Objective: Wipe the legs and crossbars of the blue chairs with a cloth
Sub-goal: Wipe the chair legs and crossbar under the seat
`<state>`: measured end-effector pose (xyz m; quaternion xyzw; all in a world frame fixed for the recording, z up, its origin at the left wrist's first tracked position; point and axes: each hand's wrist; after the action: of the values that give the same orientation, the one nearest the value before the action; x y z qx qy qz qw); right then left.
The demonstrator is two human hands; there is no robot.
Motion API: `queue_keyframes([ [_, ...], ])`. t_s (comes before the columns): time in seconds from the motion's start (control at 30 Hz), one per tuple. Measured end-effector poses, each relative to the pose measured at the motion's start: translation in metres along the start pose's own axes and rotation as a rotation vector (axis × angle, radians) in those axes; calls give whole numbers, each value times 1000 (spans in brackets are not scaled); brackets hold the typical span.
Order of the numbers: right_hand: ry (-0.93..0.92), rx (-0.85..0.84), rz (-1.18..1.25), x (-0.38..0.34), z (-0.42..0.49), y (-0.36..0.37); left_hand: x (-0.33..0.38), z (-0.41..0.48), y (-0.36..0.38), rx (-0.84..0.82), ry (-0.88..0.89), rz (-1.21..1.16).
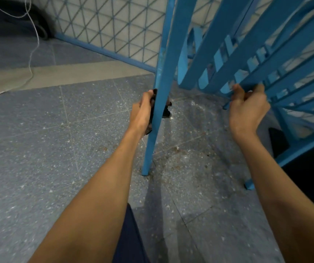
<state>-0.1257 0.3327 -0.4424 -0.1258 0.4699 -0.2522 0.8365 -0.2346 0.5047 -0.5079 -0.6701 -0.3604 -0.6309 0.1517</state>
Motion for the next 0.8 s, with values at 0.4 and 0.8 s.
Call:
queue_keyframes([
  [0.4,57,-156,24,2,3,-11,-5,-43,3,27,-45,-26],
  [0.8,52,-461,157,37,64,-39,-30,-103,56,120,-159,25],
])
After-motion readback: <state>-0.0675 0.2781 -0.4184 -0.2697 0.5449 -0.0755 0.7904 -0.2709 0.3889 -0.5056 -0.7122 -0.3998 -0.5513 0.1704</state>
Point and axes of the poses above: each hand's wrist, its own z-axis towards the middle knuckle, its own y-axis out of the palm, x = y × z, and after that the axes turned 1 degree about -y, right-handed
